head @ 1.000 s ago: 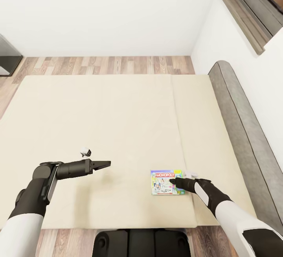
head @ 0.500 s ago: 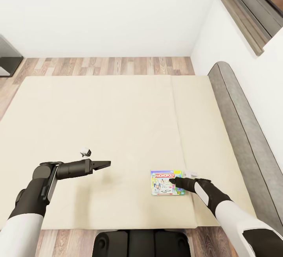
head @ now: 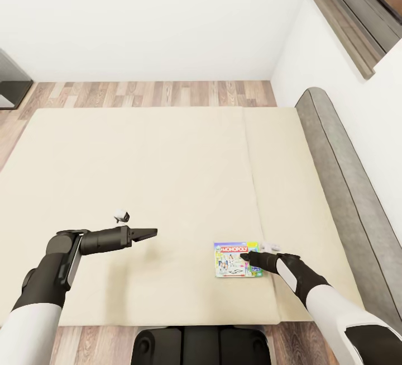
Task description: Put all the toys in the child's room - the three board games (two on the bed and one on the table), the two jigsaw puzzles on the table, and the tennis ball on the table - inside the toy box on the table in the child's room.
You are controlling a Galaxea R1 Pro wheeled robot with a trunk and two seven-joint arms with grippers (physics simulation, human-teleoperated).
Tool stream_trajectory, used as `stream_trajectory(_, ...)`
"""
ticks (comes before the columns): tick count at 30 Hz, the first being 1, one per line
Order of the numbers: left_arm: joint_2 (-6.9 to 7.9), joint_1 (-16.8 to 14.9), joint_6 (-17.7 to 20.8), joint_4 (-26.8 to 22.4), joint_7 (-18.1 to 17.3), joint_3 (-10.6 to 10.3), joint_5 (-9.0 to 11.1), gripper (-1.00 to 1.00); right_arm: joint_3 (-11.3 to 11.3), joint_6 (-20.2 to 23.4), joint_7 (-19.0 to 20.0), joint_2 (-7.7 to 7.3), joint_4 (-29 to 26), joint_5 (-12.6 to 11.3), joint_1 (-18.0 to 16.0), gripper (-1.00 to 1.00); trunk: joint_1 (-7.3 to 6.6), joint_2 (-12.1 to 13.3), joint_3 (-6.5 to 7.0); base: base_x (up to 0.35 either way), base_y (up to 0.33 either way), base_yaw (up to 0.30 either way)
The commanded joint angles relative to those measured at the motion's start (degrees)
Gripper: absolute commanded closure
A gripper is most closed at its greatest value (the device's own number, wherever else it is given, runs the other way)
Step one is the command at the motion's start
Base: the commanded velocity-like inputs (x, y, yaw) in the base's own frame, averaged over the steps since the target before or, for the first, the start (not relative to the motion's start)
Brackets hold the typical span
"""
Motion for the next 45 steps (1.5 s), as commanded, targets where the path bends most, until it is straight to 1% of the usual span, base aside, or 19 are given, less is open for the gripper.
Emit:
stream_trajectory(1, -0.02, -0.03, 0.60, -0.05, -0.44, 0.07, -0.47, -1.00, 0.47, 0.24, 0.06, -0.07, -0.08, -0.55, -0.03, -1.00, 0.03, -0.09, -0.06, 0.000, 0.000, 0.000)
stream_trajectory(8, 0.03, -0.03, 0.60, -0.05, -0.44, 0.07, -0.49, -1.00, 0.47, 0.23, 0.75, -0.03, -0.08, -0.55, -0.02, -1.00, 0.03, -0.09, -0.06, 0.000, 0.000, 0.000)
stream_trajectory(45, 0.05, -0.03, 0.60, -0.05, -0.44, 0.10, -0.46, -1.00, 0.65, 0.14, 0.82, 0.16, -0.08, -0.55, -0.01, -1.00, 0.03, -0.09, -0.06, 0.000, 0.031, 0.000)
